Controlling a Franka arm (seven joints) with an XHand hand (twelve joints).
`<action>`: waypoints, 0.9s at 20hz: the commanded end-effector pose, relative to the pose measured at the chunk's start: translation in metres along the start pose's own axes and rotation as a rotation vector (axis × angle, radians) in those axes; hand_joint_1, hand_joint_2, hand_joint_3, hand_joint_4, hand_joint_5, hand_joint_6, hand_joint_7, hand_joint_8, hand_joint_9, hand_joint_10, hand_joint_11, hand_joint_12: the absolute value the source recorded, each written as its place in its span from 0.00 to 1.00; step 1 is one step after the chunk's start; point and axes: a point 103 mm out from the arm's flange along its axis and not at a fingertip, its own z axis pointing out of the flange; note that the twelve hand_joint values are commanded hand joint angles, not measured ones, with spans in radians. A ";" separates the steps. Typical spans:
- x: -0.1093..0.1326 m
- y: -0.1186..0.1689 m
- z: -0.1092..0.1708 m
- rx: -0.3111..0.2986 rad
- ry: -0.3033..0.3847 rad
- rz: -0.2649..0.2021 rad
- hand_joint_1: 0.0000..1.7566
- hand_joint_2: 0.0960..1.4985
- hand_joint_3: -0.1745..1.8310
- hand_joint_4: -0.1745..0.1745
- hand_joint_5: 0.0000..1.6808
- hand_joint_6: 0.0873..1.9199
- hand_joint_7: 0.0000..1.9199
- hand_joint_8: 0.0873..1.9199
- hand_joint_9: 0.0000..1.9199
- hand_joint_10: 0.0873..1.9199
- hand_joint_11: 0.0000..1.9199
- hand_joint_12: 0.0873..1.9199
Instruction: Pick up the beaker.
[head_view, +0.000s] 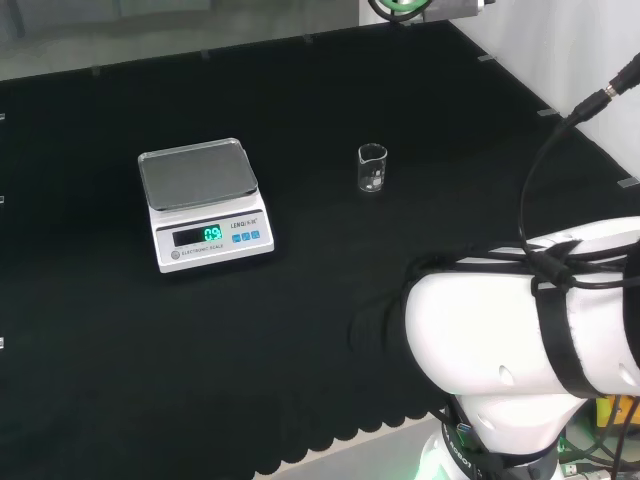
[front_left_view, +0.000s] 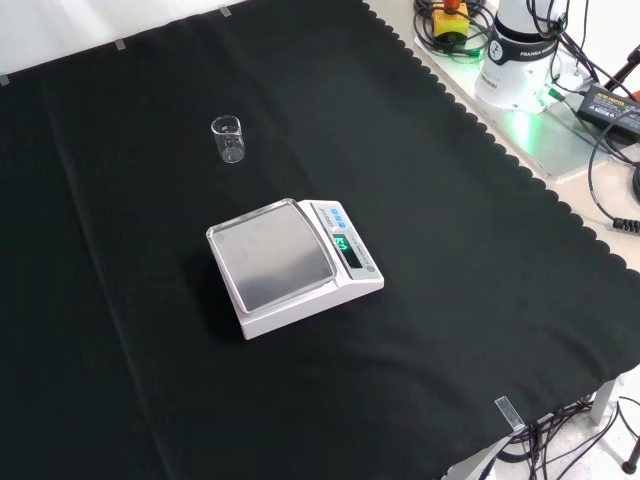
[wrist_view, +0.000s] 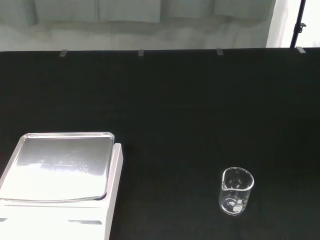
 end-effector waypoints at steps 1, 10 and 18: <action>0.002 0.000 0.000 -0.010 -0.017 0.000 0.15 0.39 0.30 0.31 0.06 0.05 0.00 0.17 0.00 0.36 0.11 0.75; -0.010 0.002 0.001 0.001 0.032 -0.017 0.15 0.47 0.19 0.31 0.09 0.00 0.00 0.15 0.00 0.34 0.07 0.79; -0.025 0.042 0.027 0.056 0.071 -0.043 0.17 0.45 0.17 0.30 0.09 0.00 0.00 0.17 0.00 0.33 0.07 0.79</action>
